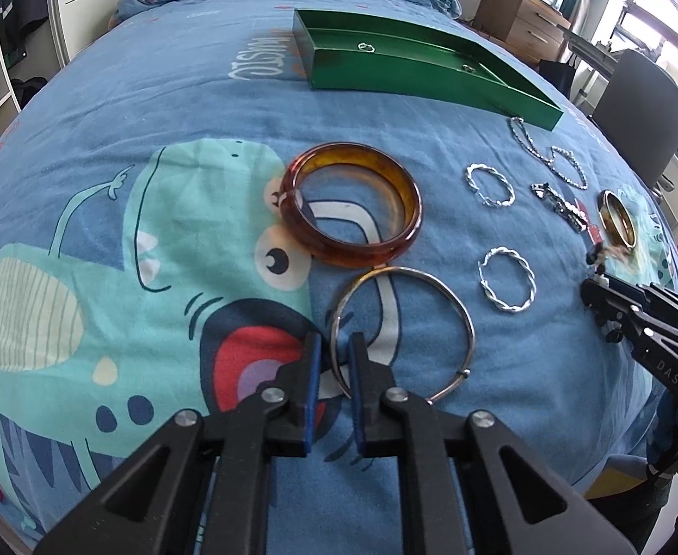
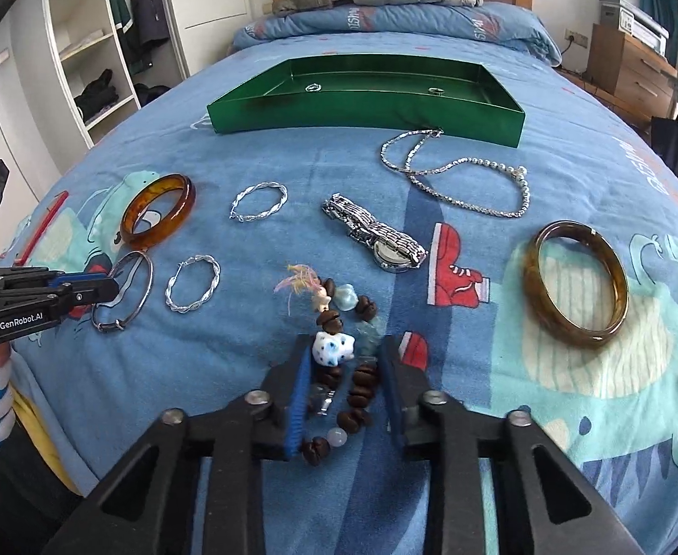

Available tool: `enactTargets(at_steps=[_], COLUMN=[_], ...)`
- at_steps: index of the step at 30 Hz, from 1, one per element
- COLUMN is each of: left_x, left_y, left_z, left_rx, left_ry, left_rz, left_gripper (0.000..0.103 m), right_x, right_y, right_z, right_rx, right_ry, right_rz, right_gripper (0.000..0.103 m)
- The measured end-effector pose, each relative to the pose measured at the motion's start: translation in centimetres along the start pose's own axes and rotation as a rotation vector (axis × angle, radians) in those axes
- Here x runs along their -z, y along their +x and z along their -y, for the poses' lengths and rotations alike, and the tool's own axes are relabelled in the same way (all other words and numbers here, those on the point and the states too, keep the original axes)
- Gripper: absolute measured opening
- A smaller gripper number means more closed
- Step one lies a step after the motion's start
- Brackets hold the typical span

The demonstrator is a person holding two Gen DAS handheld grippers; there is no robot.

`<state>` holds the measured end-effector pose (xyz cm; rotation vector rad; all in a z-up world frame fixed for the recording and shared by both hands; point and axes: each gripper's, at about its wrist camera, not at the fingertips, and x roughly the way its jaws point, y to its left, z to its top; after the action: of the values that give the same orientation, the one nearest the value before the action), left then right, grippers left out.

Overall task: Organize jewelry
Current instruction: 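Grasp the silver bangle with the left gripper while the right grasps the beaded bracelet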

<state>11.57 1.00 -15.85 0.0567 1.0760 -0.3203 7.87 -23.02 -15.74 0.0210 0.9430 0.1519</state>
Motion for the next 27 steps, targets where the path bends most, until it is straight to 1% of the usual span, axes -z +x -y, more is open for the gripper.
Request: enactTargets(at_steps=[3, 4, 5, 9, 12, 13, 16, 19, 27], left_x=[-0.2, -0.3, -0.4, -0.7, -1.0, -1.1, -1.0, -0.8, -0.4], left_y=[0.1, 0.3, 0.4, 1.0, 1.1, 1.1, 0.8, -0.1, -3.5], left_z=[0.7, 1.0, 1.3, 2.4, 2.6, 2.7, 3.1, 3.5, 4.9], left_rx=[-0.031, -0.041, -0.057, -0.12, -0.136, -0.137, -0.151, -0.17, -0.174], left_ry=[0.031, 0.054, 0.078, 0.122, 0.114, 0.109, 0.095, 0.083, 0.081], left_rz=[-0.018, -0.03, -0.043, -0.076, -0.09, -0.09, -0.079, -0.052, 0.027], left_gripper=[0.009, 0.009, 0.009, 0.009, 0.008, 0.006, 0.003, 0.003, 0.003], right_x=[0.0, 0.0, 0.0, 0.2, 0.2, 0.1, 0.1, 0.1, 0.5], right_y=[-0.1, -0.1, -0.2, -0.1, -0.1, -0.1, -0.3, -0.8, -3.4], right_z=[0.1, 0.0, 0.0, 0.1, 0.3, 0.3, 0.3, 0.6, 1.4], right_rx=[-0.011, -0.014, -0.018, -0.029, -0.039, -0.039, -0.04, -0.046, -0.052], right_ry=[0.006, 0.007, 0.009, 0.024, 0.042, 0.044, 0.05, 0.068, 0.081], right_rz=[-0.003, -0.004, -0.006, -0.007, -0.007, -0.007, -0.002, 0.008, 0.058], right_gripper=[0.022, 0.02, 0.019, 0.019, 0.019, 0.019, 0.019, 0.018, 0.017])
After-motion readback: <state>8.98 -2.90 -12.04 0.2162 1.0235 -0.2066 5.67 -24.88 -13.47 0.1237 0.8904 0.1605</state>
